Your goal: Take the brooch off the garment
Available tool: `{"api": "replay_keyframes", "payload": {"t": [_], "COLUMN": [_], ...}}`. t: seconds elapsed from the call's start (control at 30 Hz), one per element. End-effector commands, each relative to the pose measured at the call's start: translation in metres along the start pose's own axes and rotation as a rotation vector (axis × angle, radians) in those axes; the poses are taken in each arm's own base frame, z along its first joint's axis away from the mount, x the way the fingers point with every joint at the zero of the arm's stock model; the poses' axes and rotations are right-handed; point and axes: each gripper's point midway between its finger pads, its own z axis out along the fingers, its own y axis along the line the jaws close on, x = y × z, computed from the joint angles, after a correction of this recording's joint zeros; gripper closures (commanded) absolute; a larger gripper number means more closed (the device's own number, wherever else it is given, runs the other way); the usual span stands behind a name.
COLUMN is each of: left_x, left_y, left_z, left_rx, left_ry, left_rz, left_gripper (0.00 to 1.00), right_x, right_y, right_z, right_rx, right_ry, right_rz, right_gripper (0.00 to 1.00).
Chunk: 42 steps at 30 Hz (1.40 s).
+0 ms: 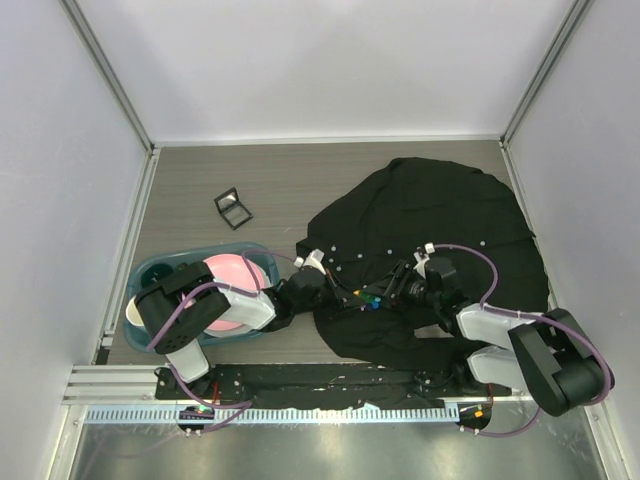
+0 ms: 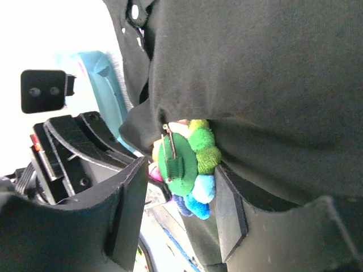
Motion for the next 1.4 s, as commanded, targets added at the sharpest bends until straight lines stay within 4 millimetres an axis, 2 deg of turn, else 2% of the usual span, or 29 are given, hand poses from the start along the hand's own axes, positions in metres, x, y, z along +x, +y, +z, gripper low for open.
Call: {"api": "replay_keyframes", "payload": {"t": [0.0, 0.3, 0.5, 0.73, 1.37], "left_x": [0.0, 0.002, 0.002, 0.003, 0.0], "left_y": [-0.02, -0.012, -0.007, -0.008, -0.006], "left_z": [-0.006, -0.007, -0.006, -0.006, -0.007], "left_rx": [0.075, 0.06, 0.06, 0.061, 0.055], "left_ry": [0.009, 0.011, 0.012, 0.014, 0.002], "left_rz": [0.004, 0.001, -0.007, -0.006, -0.008], "left_gripper": [1.0, 1.0, 1.0, 1.0, 1.0], "right_x": [-0.014, -0.016, -0.017, -0.012, -0.007], "right_y": [0.022, 0.016, 0.019, 0.025, 0.013], "right_z": [0.007, 0.013, 0.016, 0.014, 0.019], "right_rx": [-0.075, -0.078, -0.103, -0.139, -0.126], "right_ry": [-0.011, 0.027, 0.045, 0.078, 0.109], "right_rz": [-0.106, -0.149, -0.168, -0.197, -0.211], "right_gripper": [0.47, 0.51, 0.53, 0.55, 0.68]}}
